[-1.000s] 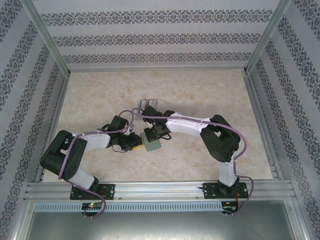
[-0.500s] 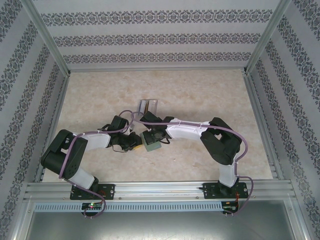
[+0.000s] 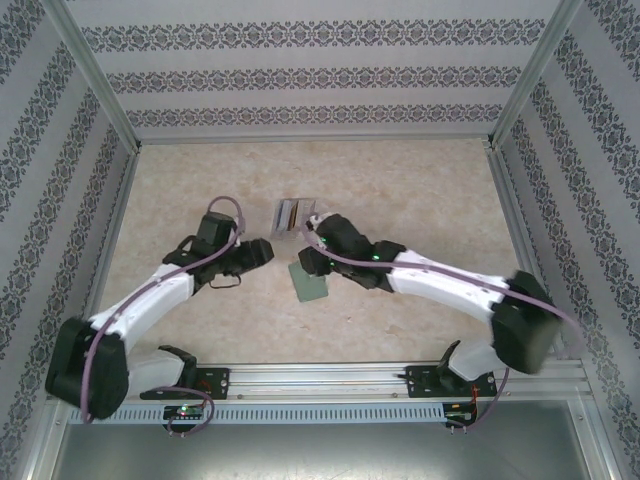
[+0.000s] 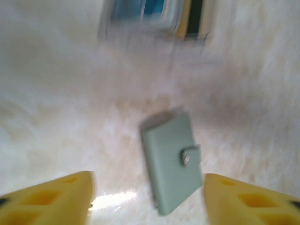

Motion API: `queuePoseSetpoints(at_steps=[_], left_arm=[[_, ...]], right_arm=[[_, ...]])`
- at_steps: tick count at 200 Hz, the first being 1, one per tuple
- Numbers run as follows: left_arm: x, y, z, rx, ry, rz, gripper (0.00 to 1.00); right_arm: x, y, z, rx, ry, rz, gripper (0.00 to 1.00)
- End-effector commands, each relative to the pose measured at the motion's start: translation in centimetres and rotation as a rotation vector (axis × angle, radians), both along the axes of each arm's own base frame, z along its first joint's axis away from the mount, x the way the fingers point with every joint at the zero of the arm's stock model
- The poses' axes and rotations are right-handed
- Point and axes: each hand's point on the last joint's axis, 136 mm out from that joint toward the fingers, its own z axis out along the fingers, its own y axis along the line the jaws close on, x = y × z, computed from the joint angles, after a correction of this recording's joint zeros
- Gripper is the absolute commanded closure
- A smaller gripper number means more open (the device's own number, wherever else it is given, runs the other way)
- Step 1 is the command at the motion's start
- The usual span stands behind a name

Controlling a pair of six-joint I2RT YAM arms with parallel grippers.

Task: Put the credit cards into the card holder
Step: Close the button on the card holder, then reset both arms

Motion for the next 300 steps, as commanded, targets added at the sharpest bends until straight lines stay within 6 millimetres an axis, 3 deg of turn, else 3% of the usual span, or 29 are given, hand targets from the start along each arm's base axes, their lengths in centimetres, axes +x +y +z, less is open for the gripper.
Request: queuePoseSetpoints(at_steps=[1, 12, 17, 24, 28, 43, 63, 83, 86, 100, 111, 123, 146, 162, 178, 201, 240, 253, 271, 280, 287, 300], left_arm=[[-0.4, 5.3, 2.3, 0.245, -0.083, 0.122, 0.16], [-0.1, 6.8, 3.7, 0.324, -0.155, 0.158, 0.01], [0.1, 7.9, 4.2, 0.372, -0.183, 0.192, 0.0], [0.2, 9.4, 4.7, 0.435, -0.205, 0.249, 0.0], [0.3, 10.4, 5.1, 0.475, -0.224, 0.286, 0.0], [0.7, 12.5, 6.5, 0.574, -0.292, 0.369, 0.0], [1.3, 13.6, 8.0, 0.603, -0.431, 0.433, 0.0], [1.4, 13.8, 9.3, 0.638, -0.58, 0.421, 0.0], [1.4, 13.8, 9.4, 0.646, -0.594, 0.418, 0.0], [1.3, 14.2, 9.3, 0.706, -0.638, 0.406, 0.0], [1.5, 14.0, 8.7, 0.728, -0.656, 0.373, 0.0], [2.3, 12.1, 7.3, 0.809, -0.718, 0.178, 0.0], [3.4, 14.1, 4.2, 0.952, -0.659, 0.195, 0.01], [4.5, 12.9, 2.0, 0.904, -0.665, 0.083, 0.0], [5.4, 12.0, 0.7, 0.839, -0.665, 0.04, 0.0], [6.3, 13.0, -2.0, 0.82, -0.603, 0.057, 0.0], [9.1, 12.8, -1.7, 0.745, -0.687, 0.068, 0.0], [10.0, 13.8, -2.9, 0.738, -0.649, 0.109, 0.01], [9.8, 15.3, -4.3, 0.692, -0.636, 0.165, 0.01], [10.4, 15.0, -3.7, 0.678, -0.681, 0.149, 0.0], [10.2, 15.0, -4.6, 0.676, -0.599, 0.122, 0.0], [10.6, 15.6, -4.3, 0.667, -0.615, 0.16, 0.01]], right_arm=[[2.1, -4.8, 4.7, -0.037, -0.296, -0.147, 0.45], [1.8, -7.8, 7.2, -0.022, -0.434, -0.227, 0.43], [1.5, -9.1, 8.3, -0.004, -0.498, -0.251, 0.41], [0.9, -11.1, 9.6, 0.017, -0.573, -0.284, 0.28], [0.8, -12.0, 9.8, 0.025, -0.604, -0.305, 0.05], [0.2, -16.4, 11.1, 0.053, -0.682, -0.403, 0.02], [0.0, -21.2, 10.4, 0.036, -0.706, -0.506, 0.02], [-0.1, -24.8, 8.8, -0.034, -0.74, -0.58, 0.02], [-0.1, -25.3, 7.3, -0.055, -0.725, -0.594, 0.02], [0.0, -27.4, 4.8, -0.101, -0.722, -0.643, 0.02], [0.1, -28.3, 2.6, -0.134, -0.7, -0.639, 0.02], [0.2, -28.7, 1.0, -0.116, -0.656, -0.646, 0.02], [1.4, -29.1, -1.2, -0.118, -0.626, -0.636, 0.02], [2.5, -29.7, -2.9, -0.152, -0.574, -0.641, 0.02], [3.9, -29.1, -3.0, -0.139, -0.584, -0.604, 0.02], [6.0, -29.8, -3.1, -0.102, -0.592, -0.624, 0.02], [9.0, -30.9, -3.4, -0.076, -0.592, -0.646, 0.02], [9.8, -30.9, -4.2, -0.072, -0.549, -0.636, 0.02], [10.1, -30.9, -4.7, -0.075, -0.522, -0.632, 0.02], [10.4, -31.1, -5.4, -0.074, -0.506, -0.645, 0.02], [10.9, -31.6, -6.4, -0.079, -0.495, -0.668, 0.02], [12.0, -31.2, -6.3, -0.075, -0.489, -0.654, 0.02]])
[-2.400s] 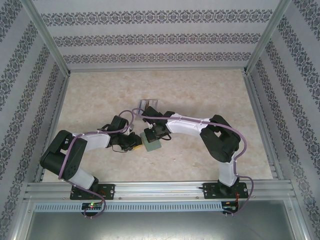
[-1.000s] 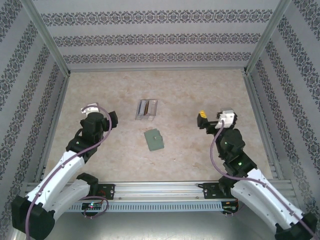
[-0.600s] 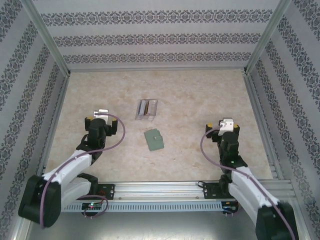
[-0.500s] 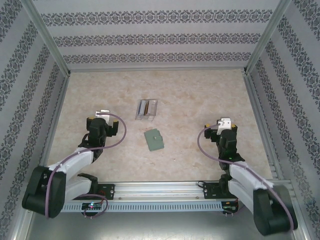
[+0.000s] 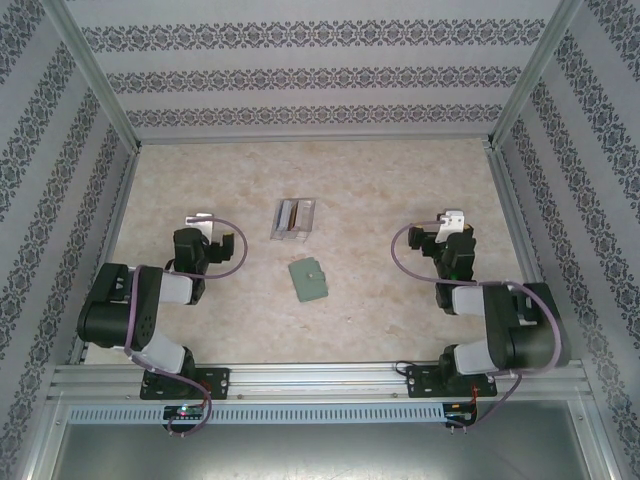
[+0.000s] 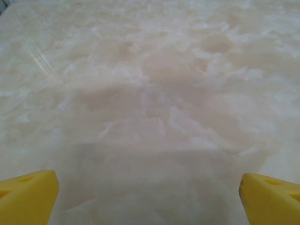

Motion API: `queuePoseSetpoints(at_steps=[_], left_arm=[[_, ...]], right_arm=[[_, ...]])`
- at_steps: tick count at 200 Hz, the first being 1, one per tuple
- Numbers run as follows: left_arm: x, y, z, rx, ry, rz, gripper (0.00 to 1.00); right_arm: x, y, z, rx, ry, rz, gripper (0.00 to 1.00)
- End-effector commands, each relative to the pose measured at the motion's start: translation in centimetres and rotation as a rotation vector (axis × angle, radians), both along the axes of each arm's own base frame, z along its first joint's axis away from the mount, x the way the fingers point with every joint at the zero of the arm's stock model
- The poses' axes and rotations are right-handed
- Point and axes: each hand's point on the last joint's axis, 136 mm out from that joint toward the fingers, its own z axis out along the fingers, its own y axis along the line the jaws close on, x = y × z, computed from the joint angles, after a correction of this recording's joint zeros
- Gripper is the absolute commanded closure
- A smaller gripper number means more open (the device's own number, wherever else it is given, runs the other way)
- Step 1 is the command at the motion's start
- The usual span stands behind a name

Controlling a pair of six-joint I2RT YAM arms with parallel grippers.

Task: Put the credit cards into the card holder
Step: Reset both arms

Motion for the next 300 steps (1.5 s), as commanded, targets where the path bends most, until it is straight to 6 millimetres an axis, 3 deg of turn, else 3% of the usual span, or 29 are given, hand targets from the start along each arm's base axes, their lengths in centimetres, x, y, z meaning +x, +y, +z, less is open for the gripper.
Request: queuePoseSetpoints(at_steps=[1, 4, 17, 300], left_arm=[[1.8, -0.1, 2.6, -0.069, -0.108, -0.003, 0.01], [1.7, 0.1, 2.6, -0.069, -0.088, 0.008, 0.01], [1.8, 0.2, 2.6, -0.069, -0.1, 0.011, 0.01], [1.8, 0.2, 2.5, -0.069, -0.085, 0.011, 0.0]], right_arm=[[1.7, 0.4, 0.3, 0.031, -0.014, 0.02, 0.02], [1.4, 0.4, -0.3, 0.027, 0.029, 0.024, 0.02], [2.6, 0.8, 0.4, 0.024, 0.015, 0.046, 0.02], [2.5, 0.8, 0.4, 0.002, 0.042, 0.028, 0.02]])
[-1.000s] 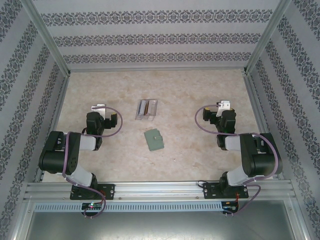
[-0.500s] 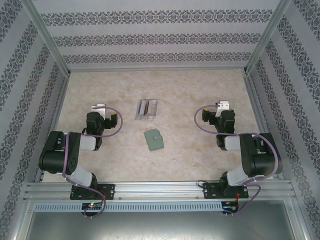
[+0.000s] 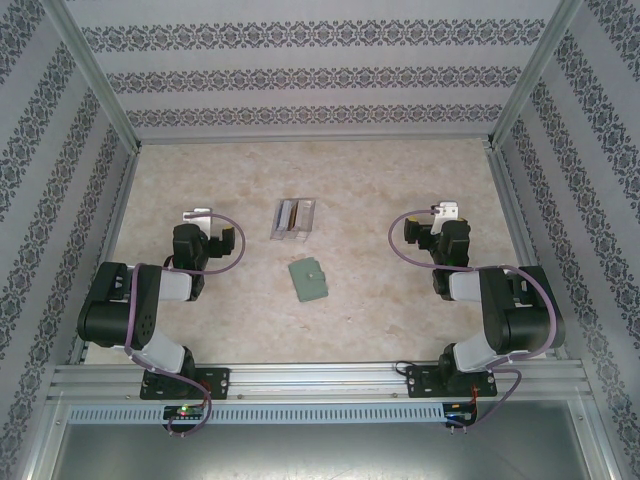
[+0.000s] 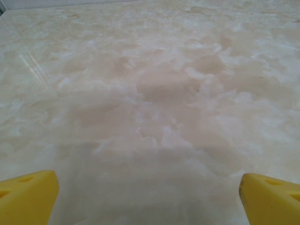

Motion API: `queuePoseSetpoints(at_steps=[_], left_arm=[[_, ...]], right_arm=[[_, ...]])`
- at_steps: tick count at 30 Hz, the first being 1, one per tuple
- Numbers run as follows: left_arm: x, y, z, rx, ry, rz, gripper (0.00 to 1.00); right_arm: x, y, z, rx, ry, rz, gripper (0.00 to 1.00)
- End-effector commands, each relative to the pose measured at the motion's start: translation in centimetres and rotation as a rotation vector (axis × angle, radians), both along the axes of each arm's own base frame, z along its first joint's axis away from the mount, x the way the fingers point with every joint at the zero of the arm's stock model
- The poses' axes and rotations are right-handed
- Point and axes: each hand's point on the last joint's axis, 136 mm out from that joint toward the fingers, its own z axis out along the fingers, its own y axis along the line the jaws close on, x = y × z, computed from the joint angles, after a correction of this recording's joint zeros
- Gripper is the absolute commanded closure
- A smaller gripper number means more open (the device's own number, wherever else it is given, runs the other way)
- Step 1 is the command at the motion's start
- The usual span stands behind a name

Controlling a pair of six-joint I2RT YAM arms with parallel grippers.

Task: Put the credit cards into the card holder
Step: Reset both arms

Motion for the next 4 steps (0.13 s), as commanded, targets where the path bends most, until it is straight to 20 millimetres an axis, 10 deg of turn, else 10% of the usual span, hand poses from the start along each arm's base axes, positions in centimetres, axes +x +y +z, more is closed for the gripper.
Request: queuePoseSetpoints(at_steps=[1, 4], left_arm=[[0.76, 0.45, 1.34, -0.02, -0.048, 0.016, 0.01], [0.74, 0.45, 1.27, -0.022, -0.046, 0.017, 0.01]], right_arm=[[0.66, 0.04, 1.39, 0.001, -0.038, 0.0, 0.02], [0.58, 0.05, 1.46, 0.0, -0.043, 0.001, 0.02]])
